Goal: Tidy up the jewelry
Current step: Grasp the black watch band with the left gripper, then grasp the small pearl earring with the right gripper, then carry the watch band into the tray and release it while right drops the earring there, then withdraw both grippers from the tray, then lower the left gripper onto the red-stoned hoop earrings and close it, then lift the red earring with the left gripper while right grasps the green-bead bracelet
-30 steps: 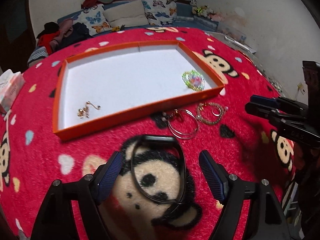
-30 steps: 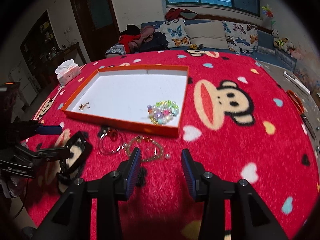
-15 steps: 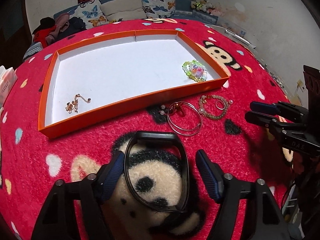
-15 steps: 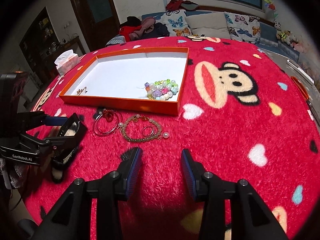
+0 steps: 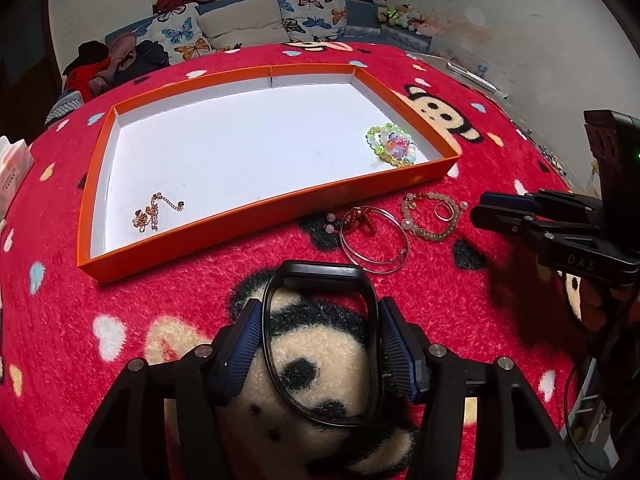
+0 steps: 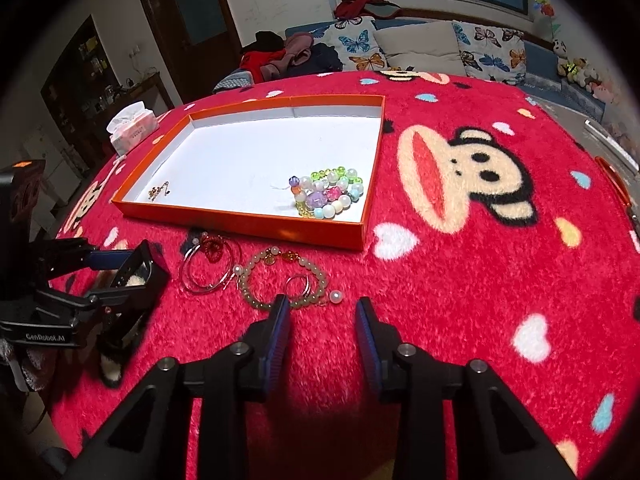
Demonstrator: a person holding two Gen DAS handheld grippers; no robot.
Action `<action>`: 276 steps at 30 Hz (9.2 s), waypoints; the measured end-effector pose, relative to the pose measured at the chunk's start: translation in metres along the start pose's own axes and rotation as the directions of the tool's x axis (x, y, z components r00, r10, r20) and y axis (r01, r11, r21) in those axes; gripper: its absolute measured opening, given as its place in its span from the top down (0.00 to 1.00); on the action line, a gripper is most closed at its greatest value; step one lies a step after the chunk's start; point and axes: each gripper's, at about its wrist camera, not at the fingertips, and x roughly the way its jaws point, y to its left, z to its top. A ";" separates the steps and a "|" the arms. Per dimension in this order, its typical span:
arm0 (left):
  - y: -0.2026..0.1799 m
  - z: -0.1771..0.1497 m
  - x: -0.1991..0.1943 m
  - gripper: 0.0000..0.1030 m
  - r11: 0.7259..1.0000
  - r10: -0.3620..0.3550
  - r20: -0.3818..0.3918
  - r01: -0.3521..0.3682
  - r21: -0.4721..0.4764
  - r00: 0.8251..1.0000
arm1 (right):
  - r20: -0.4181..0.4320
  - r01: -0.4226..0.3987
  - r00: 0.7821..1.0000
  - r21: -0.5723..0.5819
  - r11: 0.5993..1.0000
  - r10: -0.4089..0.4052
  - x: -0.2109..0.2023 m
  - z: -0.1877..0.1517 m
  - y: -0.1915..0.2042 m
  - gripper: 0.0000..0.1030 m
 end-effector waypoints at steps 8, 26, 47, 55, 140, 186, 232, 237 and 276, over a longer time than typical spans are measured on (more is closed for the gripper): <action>0.001 0.000 0.000 0.40 1.000 -0.002 0.000 0.002 0.000 1.000 | -0.008 -0.048 0.999 -0.104 0.993 0.048 0.010 0.006 0.003 0.64; 0.000 0.000 0.000 0.40 1.000 -0.001 0.000 0.001 0.001 1.000 | -0.064 -0.098 0.994 -0.220 0.971 0.086 0.005 -0.010 0.013 0.64; 0.001 -0.001 -0.004 0.44 1.000 0.010 0.020 -0.010 0.006 1.000 | -0.011 -0.020 1.000 -0.194 0.981 0.018 -0.006 -0.011 0.014 0.90; 0.009 0.001 -0.031 0.45 1.000 -0.003 0.076 0.005 -0.025 0.997 | 0.017 -0.052 0.998 -0.143 0.988 0.055 -0.021 -0.002 0.013 0.90; 0.038 0.027 -0.084 0.23 0.994 0.089 0.150 -0.078 -0.079 0.985 | 0.027 0.072 0.997 -0.144 0.987 -0.069 -0.009 0.027 0.024 0.77; 0.015 0.001 -0.040 0.23 0.997 -0.007 0.063 0.012 -0.080 0.998 | -0.001 0.166 0.985 -0.192 0.967 -0.170 0.026 0.006 0.027 0.91; -0.033 0.049 0.035 0.70 0.989 0.015 0.046 -0.021 0.146 0.999 | 0.030 0.143 0.990 -0.095 0.985 -0.141 0.007 -0.008 -0.017 0.92; -0.038 0.050 0.031 0.70 0.987 0.013 0.062 -0.023 0.159 0.998 | 0.030 0.143 0.990 -0.095 0.985 -0.141 0.007 -0.008 -0.017 0.92; 0.002 0.040 -0.042 0.90 0.973 -0.223 0.169 0.230 -0.023 0.960 | 0.197 0.117 0.977 -0.159 0.980 -0.085 -0.055 0.024 0.025 0.92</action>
